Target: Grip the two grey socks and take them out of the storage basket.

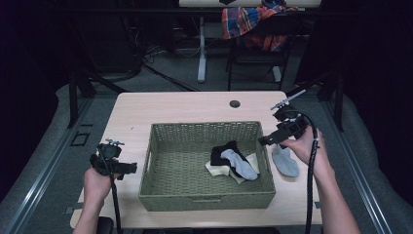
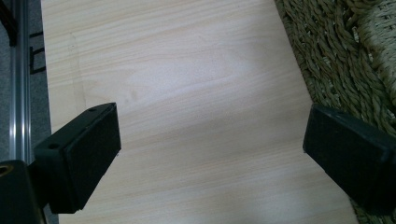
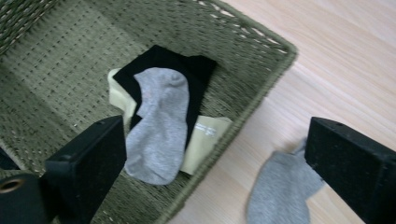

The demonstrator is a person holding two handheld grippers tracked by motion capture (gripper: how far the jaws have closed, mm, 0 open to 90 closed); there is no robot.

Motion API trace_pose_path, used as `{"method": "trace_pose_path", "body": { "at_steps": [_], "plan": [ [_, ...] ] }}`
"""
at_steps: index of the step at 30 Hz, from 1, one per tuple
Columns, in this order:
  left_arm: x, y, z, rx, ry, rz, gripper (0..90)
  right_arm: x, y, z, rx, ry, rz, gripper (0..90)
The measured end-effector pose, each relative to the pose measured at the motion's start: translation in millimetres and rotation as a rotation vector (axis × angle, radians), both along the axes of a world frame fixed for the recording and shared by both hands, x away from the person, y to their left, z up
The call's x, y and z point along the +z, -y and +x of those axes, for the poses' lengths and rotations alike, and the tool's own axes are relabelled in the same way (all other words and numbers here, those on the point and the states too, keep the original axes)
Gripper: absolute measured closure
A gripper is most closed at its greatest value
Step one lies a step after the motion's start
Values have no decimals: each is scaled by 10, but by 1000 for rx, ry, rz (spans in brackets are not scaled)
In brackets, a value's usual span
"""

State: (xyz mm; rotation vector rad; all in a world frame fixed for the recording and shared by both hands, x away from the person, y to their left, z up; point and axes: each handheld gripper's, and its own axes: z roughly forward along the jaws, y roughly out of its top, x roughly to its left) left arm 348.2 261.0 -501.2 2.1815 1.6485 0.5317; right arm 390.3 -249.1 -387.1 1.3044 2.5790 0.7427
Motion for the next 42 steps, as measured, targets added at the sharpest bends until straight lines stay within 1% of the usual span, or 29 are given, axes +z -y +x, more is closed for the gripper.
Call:
{"method": "trace_pose_path", "body": {
  "at_steps": [1, 2, 3, 4, 5, 7, 10, 12, 18, 19, 20, 21, 22, 23, 24, 26, 28, 29, 31, 32, 33, 34, 36, 37, 38, 39, 40, 41, 42],
  "plan": [
    [-1, -1, 0, 1, 1, 0, 43, -15, -47, 0, 4, -3, 8, 33],
    [-1, -4, 2, 2, 0, -1, 43, -16, -65, 3, 14, -9, -7, 24],
    [-1, -5, 3, 1, -1, -1, 43, -36, -112, 6, 19, -12, 4, 11],
    [-2, -5, 5, 1, -1, -1, 43, -42, -131, 7, 25, -15, -11, 0],
    [-2, -5, 7, 0, -2, -2, 43, -60, -169, 7, 27, -23, -6, 0],
    [-4, -5, 9, 0, -2, -3, 43, -100, -241, 10, 43, -38, -14, 0],
    [-4, -7, 9, 2, -1, -5, 43, -161, -325, 25, 77, -56, -43, 0],
    [-2, -11, 9, 3, -2, -7, 43, -226, -407, 32, 97, -66, -45, 0],
    [1, -16, 4, 5, 0, -6, 43, -371, -574, 68, 137, -88, -81, 0],
    [1, -15, 3, 5, 1, -6, 43, -408, -597, 79, 130, -91, -70, 0],
    [1, -15, 3, 5, 1, -6, 43, -408, -597, 79, 130, -91, -70, 0],
    [3, -14, 2, 5, 2, -5, 43, -478, -635, 96, 128, -102, -77, 0],
    [3, -13, 2, 4, 2, -6, 43, -494, -642, 108, 139, -115, -90, 0],
    [5, -12, 1, 3, 0, -6, 43, -524, -661, 105, 129, -116, -81, 0],
    [5, -12, 1, 3, 0, -6, 43, -559, -680, 117, 137, -127, -91, 4],
    [4, -11, 2, 3, 0, -6, 43, -614, -716, 126, 135, -135, -92, 46],
    [5, -11, 1, 3, 0, -6, 43, -671, -757, 139, 143, -158, -85, 112],
    [4, -12, 0, 4, 3, -6, 43, -700, -771, 151, 156, -166, -93, 133],
    [4, -15, 1, 3, 2, -6, 43, -758, -810, 162, 152, -186, -95, 158],
    [4, -15, 1, 3, 2, -6, 43, -758, -810, 162, 152, -186, -95, 158],
    [3, -16, 2, 3, 1, -6, 43, -793, -826, 171, 149, -191, -98, 198],
    [2, -16, 4, 3, 2, -7, 43, -843, -852, 182, 147, -208, -117, 272],
    [1, -24, 6, 4, 1, -8, 43, -893, -879, 181, 140, -216, -128, 330],
    [1, -29, 6, 6, 1, -8, 43, -924, -898, 187, 150, -227, -147, 378],
    [2, -31, 5, 7, 1, -10, 43, -965, -928, 184, 149, -237, -159, 382],
    [3, -32, 4, 8, 1, -11, 43, -1006, -957, 188, 159, -253, -175, 413],
    [4, -31, 3, 8, 2, -12, 43, -1032, -978, 185, 155, -260, -181, 441],
    [4, -30, 3, 7, 2, -12, 43, -1060, -1000, 189, 155, -260, -201, 449],
    [3, -30, 4, 7, 2, -12, 43, -1081, -1020, 191, 152, -263, -213, 488]
  ]
}}
